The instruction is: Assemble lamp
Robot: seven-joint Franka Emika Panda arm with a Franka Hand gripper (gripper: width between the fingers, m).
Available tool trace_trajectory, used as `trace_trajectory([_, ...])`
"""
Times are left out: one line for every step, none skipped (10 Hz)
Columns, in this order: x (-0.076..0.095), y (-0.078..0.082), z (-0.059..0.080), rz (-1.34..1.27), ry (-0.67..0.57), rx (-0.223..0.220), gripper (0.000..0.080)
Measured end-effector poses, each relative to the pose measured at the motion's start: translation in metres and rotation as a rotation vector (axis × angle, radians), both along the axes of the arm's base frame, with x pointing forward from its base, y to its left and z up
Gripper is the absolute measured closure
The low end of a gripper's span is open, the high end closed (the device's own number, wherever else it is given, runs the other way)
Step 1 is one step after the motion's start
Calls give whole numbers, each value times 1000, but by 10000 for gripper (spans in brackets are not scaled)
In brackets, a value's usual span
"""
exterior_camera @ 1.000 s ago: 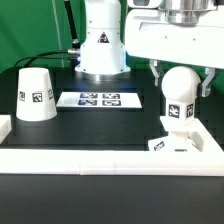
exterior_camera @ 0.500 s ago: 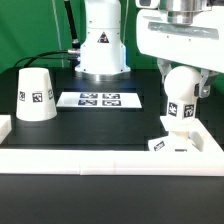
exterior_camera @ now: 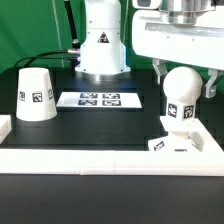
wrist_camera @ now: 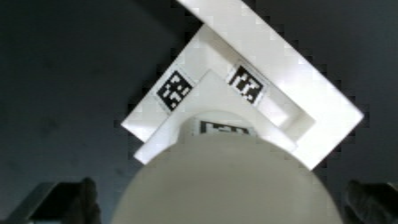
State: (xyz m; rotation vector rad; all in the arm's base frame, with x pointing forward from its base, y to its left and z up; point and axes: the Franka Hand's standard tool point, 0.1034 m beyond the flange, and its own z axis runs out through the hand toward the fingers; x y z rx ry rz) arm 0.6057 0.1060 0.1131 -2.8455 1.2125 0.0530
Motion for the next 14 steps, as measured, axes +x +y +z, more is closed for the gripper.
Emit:
trace_trajectory([0, 1, 0, 73, -4, 0, 104])
trace_trajectory([0, 1, 0, 203, -12, 1, 104])
trace_trajectory([0, 1, 0, 310, -19, 2, 104])
trace_trajectory([0, 0, 0, 400, -24, 3, 100])
trace_trajectory([1, 0, 0, 518, -32, 4, 100])
trace_trajectory([1, 1, 1, 604, -37, 4, 100])
trace_trajectory([1, 1, 1, 692, -43, 4, 100])
trace_trajectory([1, 1, 1, 783, -48, 6, 100])
trace_trajectory([2, -2, 1, 863, -52, 7, 100])
trace_trajectory([2, -5, 0, 930, -56, 8, 100])
trace_trajectory([2, -7, 0, 1015, -60, 8, 100])
trace_trajectory([3, -6, 1, 1086, -65, 9, 100])
trace_trajectory([3, -4, 1, 1130, -68, 9, 100])
trace_trajectory([3, -2, 2, 1191, -73, 9, 100])
